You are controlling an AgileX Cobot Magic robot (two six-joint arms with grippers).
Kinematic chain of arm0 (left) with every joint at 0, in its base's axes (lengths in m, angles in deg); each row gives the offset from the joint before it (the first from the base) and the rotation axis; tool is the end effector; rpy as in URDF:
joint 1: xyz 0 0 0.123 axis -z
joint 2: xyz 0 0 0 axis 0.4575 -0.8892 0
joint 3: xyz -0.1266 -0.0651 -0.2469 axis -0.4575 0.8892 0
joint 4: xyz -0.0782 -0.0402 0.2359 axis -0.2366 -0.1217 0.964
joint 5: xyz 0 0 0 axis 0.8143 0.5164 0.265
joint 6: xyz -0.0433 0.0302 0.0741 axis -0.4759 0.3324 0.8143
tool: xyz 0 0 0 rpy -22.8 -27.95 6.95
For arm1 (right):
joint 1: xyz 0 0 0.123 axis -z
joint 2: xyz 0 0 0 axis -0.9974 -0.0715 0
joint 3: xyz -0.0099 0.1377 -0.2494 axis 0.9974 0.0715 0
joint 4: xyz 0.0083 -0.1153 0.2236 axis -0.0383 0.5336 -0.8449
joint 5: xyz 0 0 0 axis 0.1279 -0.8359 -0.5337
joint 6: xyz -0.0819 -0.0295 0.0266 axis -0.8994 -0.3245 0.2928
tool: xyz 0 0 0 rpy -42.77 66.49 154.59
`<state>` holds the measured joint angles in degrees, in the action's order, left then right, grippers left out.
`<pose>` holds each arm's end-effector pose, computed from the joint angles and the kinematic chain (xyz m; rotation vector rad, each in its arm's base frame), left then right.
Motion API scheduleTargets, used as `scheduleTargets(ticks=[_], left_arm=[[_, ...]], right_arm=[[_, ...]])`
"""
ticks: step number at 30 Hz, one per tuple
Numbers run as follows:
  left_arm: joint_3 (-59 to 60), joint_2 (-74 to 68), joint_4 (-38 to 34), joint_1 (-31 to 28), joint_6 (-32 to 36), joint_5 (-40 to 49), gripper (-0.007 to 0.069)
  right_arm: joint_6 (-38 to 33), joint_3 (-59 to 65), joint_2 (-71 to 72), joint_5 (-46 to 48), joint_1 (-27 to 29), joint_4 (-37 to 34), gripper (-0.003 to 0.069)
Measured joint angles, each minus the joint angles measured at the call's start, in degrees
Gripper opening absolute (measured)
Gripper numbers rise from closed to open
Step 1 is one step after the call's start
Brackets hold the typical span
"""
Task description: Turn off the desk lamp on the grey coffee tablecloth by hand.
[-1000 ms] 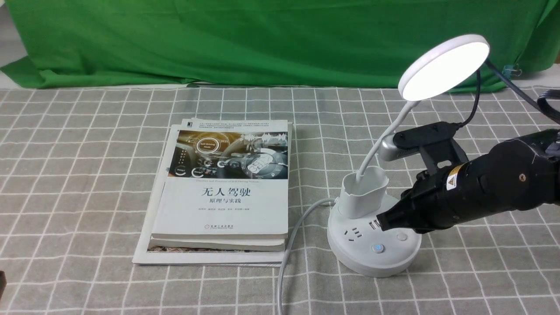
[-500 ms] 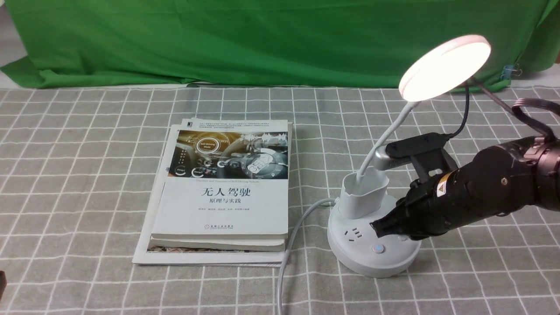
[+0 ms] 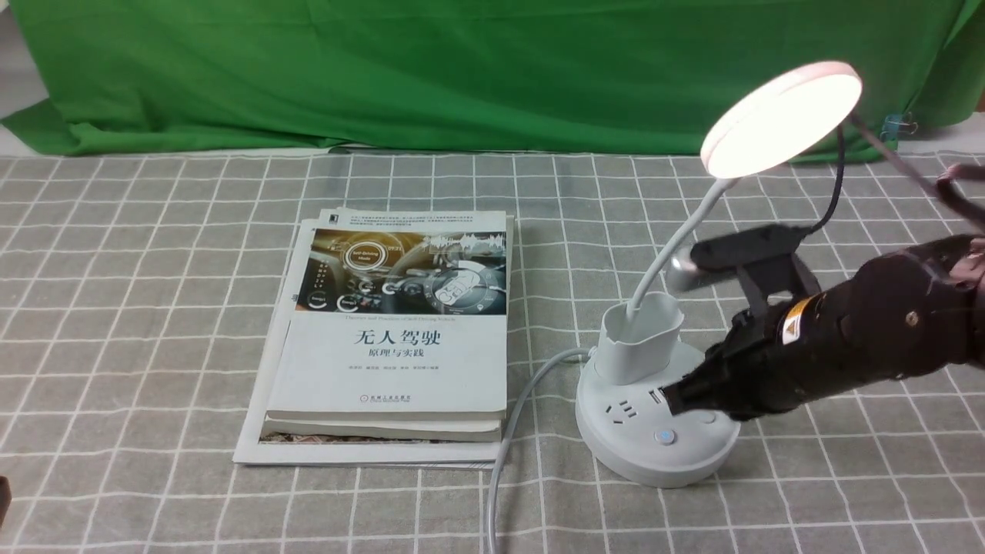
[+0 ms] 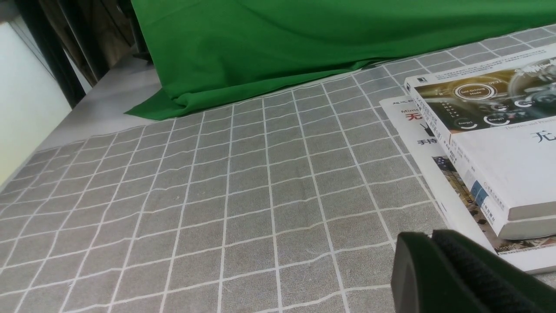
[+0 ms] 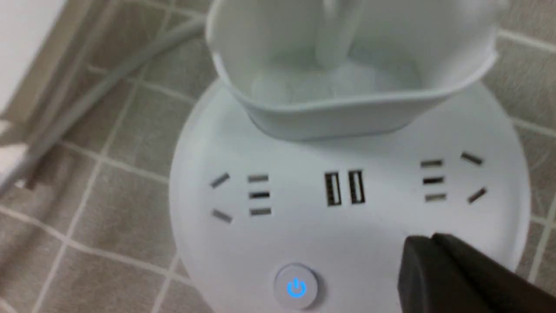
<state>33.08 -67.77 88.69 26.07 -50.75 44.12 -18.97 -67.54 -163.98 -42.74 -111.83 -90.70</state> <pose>0.0558 0.0025 0.1898 0.2140 1.7117 0.2356 0.2810 0.1400 0.1796 -0.5526 2.6330 0.2013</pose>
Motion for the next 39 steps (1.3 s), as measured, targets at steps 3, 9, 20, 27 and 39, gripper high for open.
scheduleTargets(ticks=[3,9,20,27,39], left_arm=[[0.0,0.0,0.0,0.0,0.0,0.0,0.0019],[0.0,0.0,0.0,0.0,0.0,0.0,0.0019],[0.0,0.0,0.0,0.0,0.0,0.0,0.0019],[0.0,0.0,0.0,0.0,0.0,0.0,0.0019],[0.0,0.0,0.0,0.0,0.0,0.0,0.0019]], right_arm=[[0.1,0.3,-1.2,-0.9,0.0,0.0,0.0036],[0.2,0.4,-0.6,-0.7,0.0,0.0,0.0035],[0.6,1.0,15.5,7.2,0.0,1.0,0.0034],[1.5,1.2,22.9,15.8,7.3,6.3,0.0036],[1.9,24.7,64.6,-7.2,14.3,6.9,0.0034]])
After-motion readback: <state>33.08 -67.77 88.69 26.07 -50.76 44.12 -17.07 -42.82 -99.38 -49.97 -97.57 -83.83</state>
